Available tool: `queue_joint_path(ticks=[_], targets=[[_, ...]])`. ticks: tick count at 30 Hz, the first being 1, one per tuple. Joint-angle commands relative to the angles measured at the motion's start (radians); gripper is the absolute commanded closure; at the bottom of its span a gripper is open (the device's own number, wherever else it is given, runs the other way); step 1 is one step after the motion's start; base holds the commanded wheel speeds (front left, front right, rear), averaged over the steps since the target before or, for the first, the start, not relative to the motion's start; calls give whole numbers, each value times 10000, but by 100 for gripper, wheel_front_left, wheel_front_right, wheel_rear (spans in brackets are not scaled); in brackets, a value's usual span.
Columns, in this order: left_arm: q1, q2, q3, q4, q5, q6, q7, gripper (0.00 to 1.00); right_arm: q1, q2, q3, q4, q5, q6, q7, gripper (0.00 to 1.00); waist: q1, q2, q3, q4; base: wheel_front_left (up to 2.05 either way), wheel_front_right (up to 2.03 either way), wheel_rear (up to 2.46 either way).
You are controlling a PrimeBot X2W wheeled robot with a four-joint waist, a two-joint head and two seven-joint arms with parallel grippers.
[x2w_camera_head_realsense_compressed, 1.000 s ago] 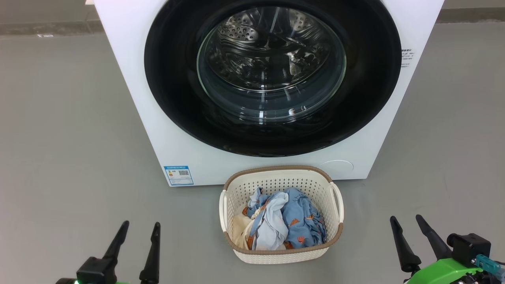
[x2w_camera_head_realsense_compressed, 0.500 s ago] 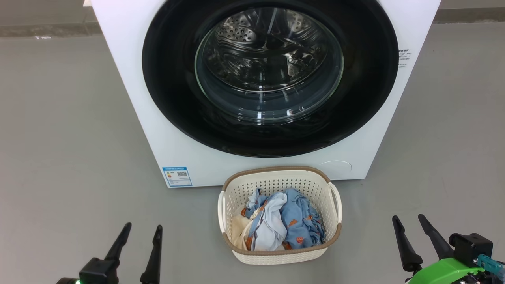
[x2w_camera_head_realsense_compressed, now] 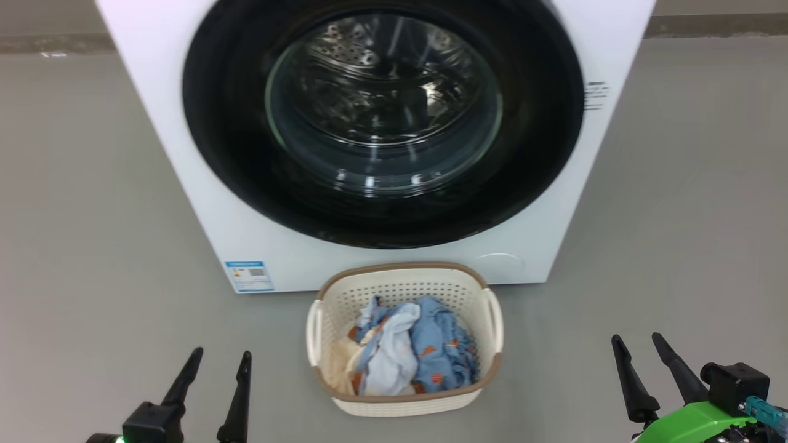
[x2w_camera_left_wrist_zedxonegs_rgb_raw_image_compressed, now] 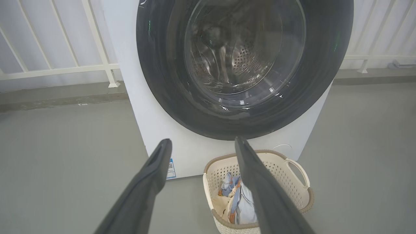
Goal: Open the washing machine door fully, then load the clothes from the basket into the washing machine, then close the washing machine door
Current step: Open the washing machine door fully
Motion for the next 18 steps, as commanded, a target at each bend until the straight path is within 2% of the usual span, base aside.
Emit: queue_joint_path(ticks=[1,18], targets=[[-288,150,354,-205,99,-29,-105,0,-123,-130,150,-268,-99,16,-130,0,0,0,5,8,123,123,-246],[-279,113,379,-320,-181,-29,-105,0,-110,-136,169,-318,-75,16,-130,0,0,0,52,-1,116,116,-233]])
